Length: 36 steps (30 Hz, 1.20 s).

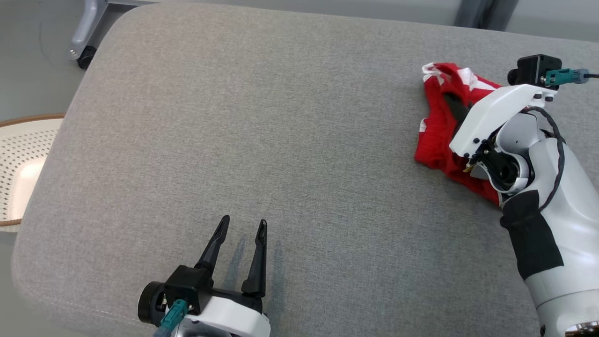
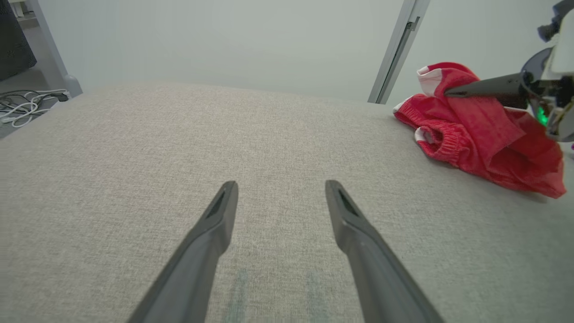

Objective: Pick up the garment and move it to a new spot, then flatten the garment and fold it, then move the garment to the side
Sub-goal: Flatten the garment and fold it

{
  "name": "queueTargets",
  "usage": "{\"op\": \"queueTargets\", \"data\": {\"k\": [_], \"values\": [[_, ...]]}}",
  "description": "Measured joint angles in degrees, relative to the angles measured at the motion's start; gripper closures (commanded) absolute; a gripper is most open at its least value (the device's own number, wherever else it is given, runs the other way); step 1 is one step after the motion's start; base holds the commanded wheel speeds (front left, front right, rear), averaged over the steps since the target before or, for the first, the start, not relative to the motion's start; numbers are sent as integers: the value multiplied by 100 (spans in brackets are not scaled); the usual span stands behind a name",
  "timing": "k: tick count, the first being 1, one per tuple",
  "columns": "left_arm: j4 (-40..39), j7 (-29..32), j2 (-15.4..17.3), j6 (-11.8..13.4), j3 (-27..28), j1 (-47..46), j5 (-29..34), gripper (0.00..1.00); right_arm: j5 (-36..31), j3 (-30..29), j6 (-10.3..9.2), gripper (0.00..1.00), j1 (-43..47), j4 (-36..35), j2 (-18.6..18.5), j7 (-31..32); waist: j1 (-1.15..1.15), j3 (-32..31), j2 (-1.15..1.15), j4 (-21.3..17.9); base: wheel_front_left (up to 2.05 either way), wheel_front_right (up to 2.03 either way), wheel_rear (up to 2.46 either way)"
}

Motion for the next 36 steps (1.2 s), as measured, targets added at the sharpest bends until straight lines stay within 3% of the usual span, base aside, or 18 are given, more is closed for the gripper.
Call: {"op": "queueTargets", "data": {"k": [1,2,3,4,5,9,14,18,22,31,32,33,34,35,36], "values": [[18,0,-12,-13,3,5,5,0,-118,-97,0,100,-50,104,41,-102,0,3,0,30,0,0,0],[36,0,-23,-18,8,12,8,0,-210,-174,0,86,-89,194,65,-181,0,4,0,52,0,0,0],[49,0,-35,-31,14,15,10,0,-242,-231,0,60,-120,278,76,-223,0,1,0,63,0,0,0],[54,0,-45,-42,31,20,19,0,-281,-255,0,15,-139,324,86,-288,0,-3,0,62,0,0,0],[58,0,-52,-42,52,31,25,0,-343,-229,0,0,-149,333,94,-349,0,-11,0,49,0,0,0],[97,0,-52,-49,170,157,37,0,-335,110,0,0,-100,108,124,-516,0,-79,0,-80,0,0,0],[80,0,34,-32,428,436,36,0,7,603,0,0,437,-814,132,-877,0,-288,0,-380,0,0,0],[-30,0,107,9,669,726,30,0,-31,824,0,0,1068,-1744,-227,-1259,0,-501,0,-696,0,0,0],[-202,0,110,9,914,1000,22,0,-379,760,0,0,1939,-2691,-687,-1801,0,-751,0,-1142,0,0,0],[-405,0,3,-151,1172,1238,212,0,-738,354,0,0,3223,-3374,-846,-2599,0,-1105,0,-1693,0,0,0],[-411,0,-13,-187,1215,1246,229,0,-778,327,0,16,3299,-3357,-845,-2624,0,-1120,0,-1725,0,0,0],[-419,0,-27,-202,1241,1260,256,0,-782,331,0,16,3344,-3329,-844,-2629,0,-1121,0,-1745,0,0,0],[-431,0,-48,-233,1255,1266,281,0,-855,355,0,91,3356,-3292,-853,-2671,0,-1102,0,-1752,0,0,0],[-443,0,-66,-250,1263,1263,312,0,-907,356,0,100,3340,-3241,-859,-2679,0,-1070,0,-1750,0,0,0],[-449,0,-83,-282,1266,1254,342,0,-881,376,0,100,3299,-3184,-850,-2675,0,-1028,0,-1741,0,0,0]]}}
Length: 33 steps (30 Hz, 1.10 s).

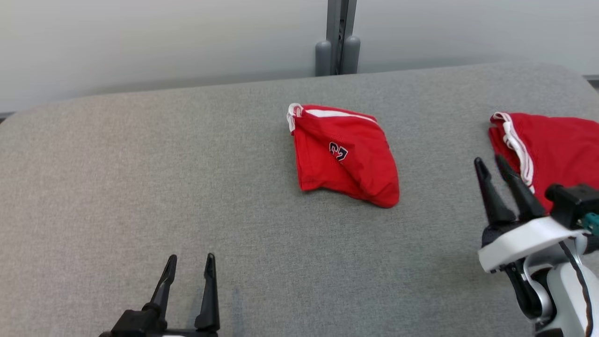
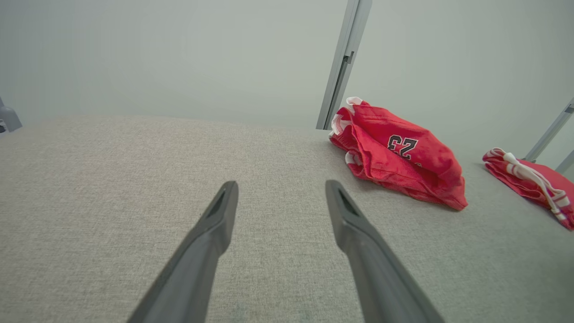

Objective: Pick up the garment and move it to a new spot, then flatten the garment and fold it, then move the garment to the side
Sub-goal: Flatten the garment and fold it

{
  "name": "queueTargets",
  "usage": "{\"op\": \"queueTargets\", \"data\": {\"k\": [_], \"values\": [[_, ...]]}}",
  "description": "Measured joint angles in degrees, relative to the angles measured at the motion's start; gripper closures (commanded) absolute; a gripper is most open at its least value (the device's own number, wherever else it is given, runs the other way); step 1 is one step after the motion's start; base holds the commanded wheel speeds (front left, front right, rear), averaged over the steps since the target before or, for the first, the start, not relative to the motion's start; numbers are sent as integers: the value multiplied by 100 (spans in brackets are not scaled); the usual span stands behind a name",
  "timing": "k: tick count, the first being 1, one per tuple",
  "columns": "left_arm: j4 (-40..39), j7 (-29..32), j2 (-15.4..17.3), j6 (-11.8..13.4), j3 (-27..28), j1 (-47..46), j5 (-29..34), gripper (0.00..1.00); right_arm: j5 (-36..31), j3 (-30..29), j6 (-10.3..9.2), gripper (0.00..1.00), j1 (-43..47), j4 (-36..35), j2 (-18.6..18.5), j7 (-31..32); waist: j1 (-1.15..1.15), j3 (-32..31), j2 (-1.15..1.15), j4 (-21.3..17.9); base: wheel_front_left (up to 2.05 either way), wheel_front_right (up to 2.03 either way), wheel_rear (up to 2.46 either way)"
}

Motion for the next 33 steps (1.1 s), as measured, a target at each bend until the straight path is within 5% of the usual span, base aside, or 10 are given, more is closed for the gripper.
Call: {"op": "queueTargets", "data": {"k": [12,21,33], "values": [[119,0,-207,-287,-226,-808,271,0,-236,282,1,100,-1903,1760,91,-23,0,923,0,715,0,0,0],[181,0,-271,-310,-158,-872,280,0,-207,542,1,100,-2407,3388,246,-469,1,1307,0,1405,0,0,0],[186,0,-298,-315,-125,-802,275,0,45,1591,1,100,-2469,3678,517,-821,0,1187,0,1385,0,0,0]]}}
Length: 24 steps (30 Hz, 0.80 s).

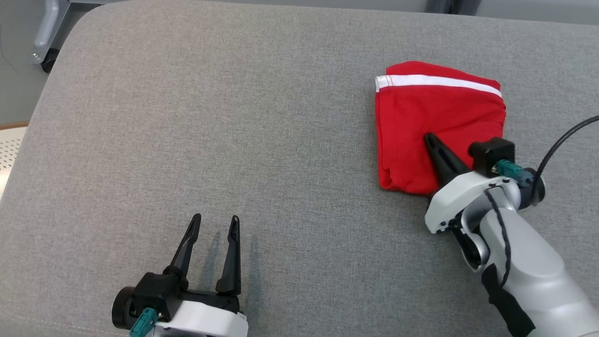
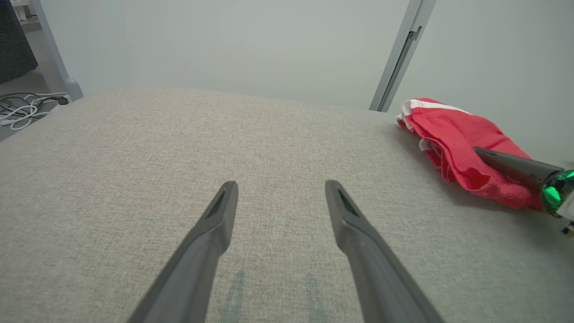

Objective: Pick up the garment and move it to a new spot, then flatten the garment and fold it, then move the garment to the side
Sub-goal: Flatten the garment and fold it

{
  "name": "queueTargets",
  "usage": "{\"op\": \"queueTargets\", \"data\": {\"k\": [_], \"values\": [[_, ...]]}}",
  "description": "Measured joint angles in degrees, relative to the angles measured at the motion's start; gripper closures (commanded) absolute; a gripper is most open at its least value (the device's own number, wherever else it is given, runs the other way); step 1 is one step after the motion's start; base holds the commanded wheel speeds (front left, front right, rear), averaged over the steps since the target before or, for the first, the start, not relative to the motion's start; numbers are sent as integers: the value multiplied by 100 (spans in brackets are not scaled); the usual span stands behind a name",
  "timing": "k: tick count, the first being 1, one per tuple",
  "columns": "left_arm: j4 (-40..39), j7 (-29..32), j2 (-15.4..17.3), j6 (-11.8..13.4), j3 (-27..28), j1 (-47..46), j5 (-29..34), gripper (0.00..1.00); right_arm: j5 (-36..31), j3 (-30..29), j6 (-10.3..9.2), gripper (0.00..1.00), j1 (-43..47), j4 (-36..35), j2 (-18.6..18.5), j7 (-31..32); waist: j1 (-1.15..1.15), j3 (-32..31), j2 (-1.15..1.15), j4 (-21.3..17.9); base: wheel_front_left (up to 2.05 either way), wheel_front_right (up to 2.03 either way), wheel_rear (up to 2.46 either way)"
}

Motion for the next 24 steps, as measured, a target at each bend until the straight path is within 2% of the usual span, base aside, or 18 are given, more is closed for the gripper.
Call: {"op": "queueTargets", "data": {"k": [5,9,15,16,17,18,24], "values": [[21,0,-2,2,1,41,-25,0,62,445,0,100,4,78,85,-37,0,-100,0,-12,0,0,0],[0,0,-8,30,100,169,-45,0,121,548,0,100,65,-53,187,-51,0,-232,0,-68,0,0,0],[-93,0,-8,-1,500,492,-32,0,-97,189,0,98,739,-1298,98,-62,0,-663,0,-333,0,0,0],[-118,0,-9,-10,579,569,-3,0,-185,52,0,73,943,-1551,41,-64,0,-752,0,-398,0,0,0],[-142,0,-5,-34,653,644,14,0,-282,-109,0,40,1135,-1790,-7,-65,0,-838,0,-468,0,0,0],[-166,0,-7,-51,721,715,34,0,-402,-257,0,0,1320,-2019,-71,-65,0,-921,0,-544,0,0,0],[-223,0,-5,-154,1033,1095,175,0,-904,-1369,0,0,2642,-3187,-286,-66,0,-1462,0,-952,0,0,0]]}}
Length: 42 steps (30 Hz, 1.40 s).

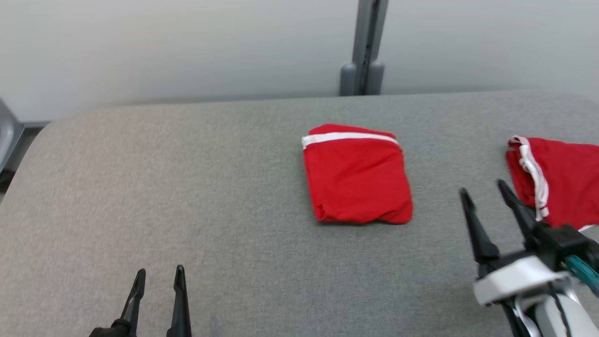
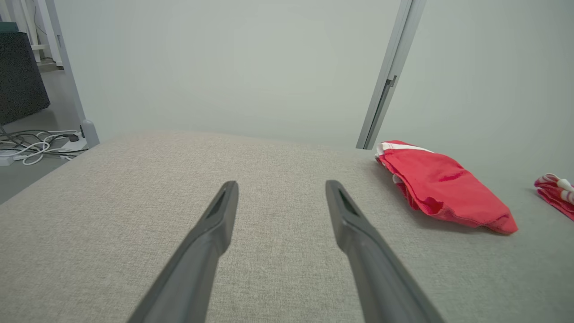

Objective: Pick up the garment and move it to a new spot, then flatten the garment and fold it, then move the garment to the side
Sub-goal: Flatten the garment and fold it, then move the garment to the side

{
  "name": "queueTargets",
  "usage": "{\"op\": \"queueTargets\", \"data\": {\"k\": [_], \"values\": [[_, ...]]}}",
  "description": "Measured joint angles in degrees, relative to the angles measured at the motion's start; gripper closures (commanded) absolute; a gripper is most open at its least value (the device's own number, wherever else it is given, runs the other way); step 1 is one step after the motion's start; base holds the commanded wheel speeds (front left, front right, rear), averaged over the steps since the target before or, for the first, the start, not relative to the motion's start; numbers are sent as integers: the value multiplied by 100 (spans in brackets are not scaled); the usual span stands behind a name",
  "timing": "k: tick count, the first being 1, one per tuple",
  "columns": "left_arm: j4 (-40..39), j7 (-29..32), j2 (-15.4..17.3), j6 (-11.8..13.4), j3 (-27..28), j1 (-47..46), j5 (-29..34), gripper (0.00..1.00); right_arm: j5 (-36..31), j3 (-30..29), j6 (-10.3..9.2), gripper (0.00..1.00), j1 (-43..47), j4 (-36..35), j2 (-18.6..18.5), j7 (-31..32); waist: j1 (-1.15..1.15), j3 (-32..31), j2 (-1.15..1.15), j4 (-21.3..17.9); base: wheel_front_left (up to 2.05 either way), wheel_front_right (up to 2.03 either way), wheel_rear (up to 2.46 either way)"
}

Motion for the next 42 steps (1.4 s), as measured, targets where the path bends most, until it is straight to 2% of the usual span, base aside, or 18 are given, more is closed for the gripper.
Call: {"op": "queueTargets", "data": {"k": [5,8,22,26,28,32,36,39,42], "values": [[-35,0,-3,-75,144,215,66,0,-250,-767,0,0,894,-565,-58,1,0,-326,0,-292,0,0,0],[-26,0,-2,-119,248,296,97,0,-296,-977,0,0,1307,-655,-9,1,0,-445,0,-396,0,0,0],[65,0,-1,-175,370,562,119,0,-312,-1198,0,0,1774,-475,298,1,0,-612,0,-331,0,0,0],[52,0,-3,-196,298,544,141,0,151,-1081,0,0,1583,-554,292,37,0,-568,0,-240,0,0,0],[24,0,1,-196,264,513,141,0,544,-1002,0,0,1250,-619,172,487,0,-516,1,-192,0,0,0],[7,0,0,-237,56,314,174,0,1449,-706,4,0,332,-667,-153,2037,0,-288,1,-86,0,0,0],[45,0,0,-308,-246,-222,213,0,1916,-953,-1,0,-802,-100,-285,3193,0,122,0,91,0,0,0],[133,0,-7,-324,-499,-527,210,0,2125,-1012,-1,0,-1428,581,-168,3727,0,415,0,313,0,0,0],[205,0,5,-300,-728,-797,141,0,2082,-1095,-1,0,-1929,1254,-168,3918,0,663,0,603,0,0,0]]}}
